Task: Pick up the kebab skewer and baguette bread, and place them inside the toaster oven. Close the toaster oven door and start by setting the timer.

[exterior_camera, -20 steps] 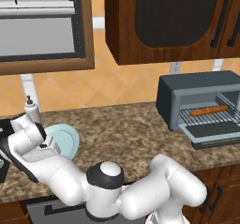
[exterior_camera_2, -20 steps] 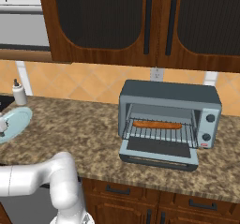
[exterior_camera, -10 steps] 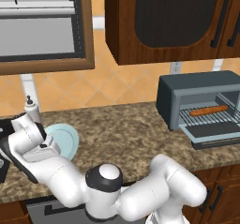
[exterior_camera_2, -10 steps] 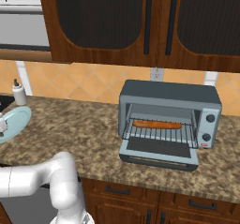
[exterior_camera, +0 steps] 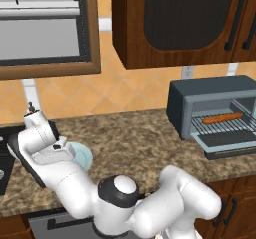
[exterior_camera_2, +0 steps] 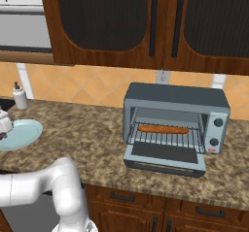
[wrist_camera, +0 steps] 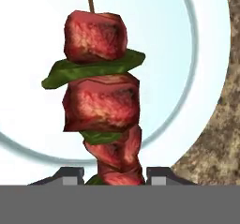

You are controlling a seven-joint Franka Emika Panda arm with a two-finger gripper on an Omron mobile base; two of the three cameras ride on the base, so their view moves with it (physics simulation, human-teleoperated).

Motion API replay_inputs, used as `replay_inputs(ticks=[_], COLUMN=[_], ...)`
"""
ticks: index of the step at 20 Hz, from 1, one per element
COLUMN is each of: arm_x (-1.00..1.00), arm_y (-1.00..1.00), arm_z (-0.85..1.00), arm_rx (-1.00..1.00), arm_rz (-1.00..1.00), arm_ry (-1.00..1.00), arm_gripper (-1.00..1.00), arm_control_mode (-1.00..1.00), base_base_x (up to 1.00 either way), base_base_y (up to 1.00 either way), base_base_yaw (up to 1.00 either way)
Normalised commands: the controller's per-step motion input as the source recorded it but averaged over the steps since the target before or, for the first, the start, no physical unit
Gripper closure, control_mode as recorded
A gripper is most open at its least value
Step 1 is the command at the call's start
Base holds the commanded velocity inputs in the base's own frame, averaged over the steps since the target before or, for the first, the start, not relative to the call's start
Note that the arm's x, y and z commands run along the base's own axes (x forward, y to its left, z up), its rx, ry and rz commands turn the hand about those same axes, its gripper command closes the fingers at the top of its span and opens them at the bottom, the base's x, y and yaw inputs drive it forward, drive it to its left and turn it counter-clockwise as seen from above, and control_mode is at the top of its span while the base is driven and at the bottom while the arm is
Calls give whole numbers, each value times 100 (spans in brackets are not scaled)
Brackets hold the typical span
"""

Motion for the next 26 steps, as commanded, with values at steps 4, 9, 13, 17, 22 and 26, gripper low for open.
replay_inputs(ticks=[4, 9, 13, 17, 22, 26], arm_x=[-66, -80, -54, -14, -3, -1], arm_y=[-100, -100, -100, -100, -100, -100], arm_z=[100, 91, 76, 63, 45, 18], arm_rx=[3, 5, 3, 0, 1, 6], arm_rz=[8, 9, 8, 11, 5, 7], arm_ry=[-2, -5, -6, 0, 0, -6], arm_gripper=[100, 100, 100, 100, 100, 100], arm_control_mode=[-100, -100, -100, -100, -100, -100], base_base_x=[0, 0, 0, 0, 0, 0], base_base_y=[0, 0, 0, 0, 0, 0], base_base_yaw=[0, 0, 0, 0, 0, 0])
